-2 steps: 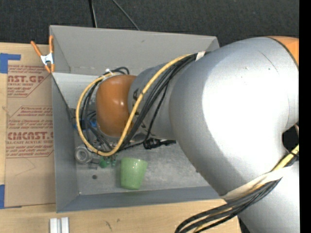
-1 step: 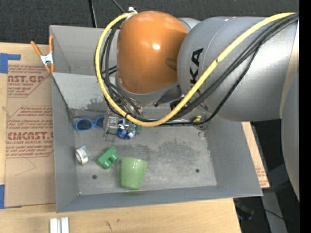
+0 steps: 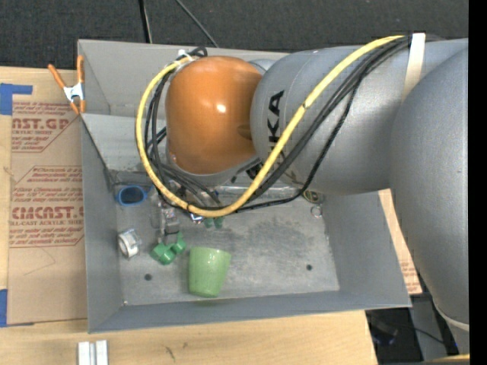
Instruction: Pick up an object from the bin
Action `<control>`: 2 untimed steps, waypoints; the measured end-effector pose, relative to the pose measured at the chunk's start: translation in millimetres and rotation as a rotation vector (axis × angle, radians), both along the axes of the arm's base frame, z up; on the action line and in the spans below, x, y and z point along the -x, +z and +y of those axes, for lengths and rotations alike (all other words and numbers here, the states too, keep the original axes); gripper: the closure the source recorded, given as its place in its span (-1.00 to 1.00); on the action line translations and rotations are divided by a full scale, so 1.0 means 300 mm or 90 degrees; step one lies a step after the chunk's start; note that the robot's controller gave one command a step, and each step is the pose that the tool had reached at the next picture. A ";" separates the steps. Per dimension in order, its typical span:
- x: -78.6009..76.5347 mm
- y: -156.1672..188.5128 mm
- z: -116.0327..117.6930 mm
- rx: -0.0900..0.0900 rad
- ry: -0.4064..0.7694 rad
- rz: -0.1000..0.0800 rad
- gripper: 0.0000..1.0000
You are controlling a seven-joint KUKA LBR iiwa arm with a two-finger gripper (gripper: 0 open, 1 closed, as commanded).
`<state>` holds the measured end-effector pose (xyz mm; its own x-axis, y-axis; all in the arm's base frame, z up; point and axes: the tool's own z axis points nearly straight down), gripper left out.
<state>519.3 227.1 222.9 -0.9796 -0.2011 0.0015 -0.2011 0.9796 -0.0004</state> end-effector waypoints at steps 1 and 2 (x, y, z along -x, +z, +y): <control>-0.017 -0.258 -0.011 0.001 -0.067 0.003 1.00; -0.021 -0.244 -0.008 -0.001 -0.067 -0.001 -1.00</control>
Offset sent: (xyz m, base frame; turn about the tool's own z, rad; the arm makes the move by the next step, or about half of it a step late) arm 0.0064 -0.0034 -0.0727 0.1061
